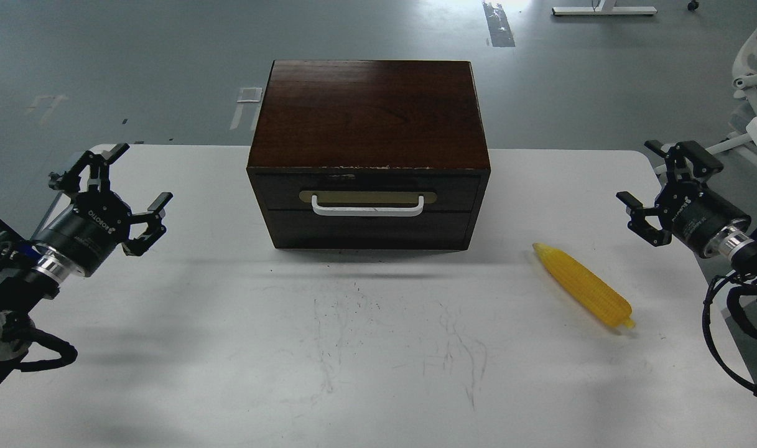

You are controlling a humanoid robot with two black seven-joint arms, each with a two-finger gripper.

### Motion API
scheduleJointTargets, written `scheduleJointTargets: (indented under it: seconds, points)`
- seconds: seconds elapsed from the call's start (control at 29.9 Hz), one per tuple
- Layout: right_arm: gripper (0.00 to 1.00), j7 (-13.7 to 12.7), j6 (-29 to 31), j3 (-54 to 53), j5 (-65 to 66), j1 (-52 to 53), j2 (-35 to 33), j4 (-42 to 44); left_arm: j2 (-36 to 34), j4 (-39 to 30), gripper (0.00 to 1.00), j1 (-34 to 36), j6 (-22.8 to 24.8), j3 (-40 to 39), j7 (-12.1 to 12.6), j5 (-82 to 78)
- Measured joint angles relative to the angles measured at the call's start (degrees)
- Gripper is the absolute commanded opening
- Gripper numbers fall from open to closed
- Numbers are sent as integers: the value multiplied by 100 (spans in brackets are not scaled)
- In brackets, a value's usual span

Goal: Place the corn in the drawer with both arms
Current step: 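Move the left gripper toward the white drawer handle of the wooden box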

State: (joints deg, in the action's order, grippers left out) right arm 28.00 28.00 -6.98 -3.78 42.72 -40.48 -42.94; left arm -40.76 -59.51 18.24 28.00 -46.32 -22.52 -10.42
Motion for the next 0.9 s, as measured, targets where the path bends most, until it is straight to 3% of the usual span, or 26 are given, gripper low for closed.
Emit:
scheduleJointTargets:
  seconds: [0.4,0.6,0.77,0.9]
  points:
    - [100,0,0,3,17,-30,81,27,-25,29,99,130,0,-75,-36,-92]
    - [100,0,0,2,24,39,46,41,-304,-84,99,1127,0,-85,-74,-873]
    - [100,0,0,11,27,60,-9,52,-400,-775,99,2005,0,-87,-458,-2336]
    - [100,0,0,13,27,71,-52,50,-331,-1604,99,2421,1,-60,-541,-3790]
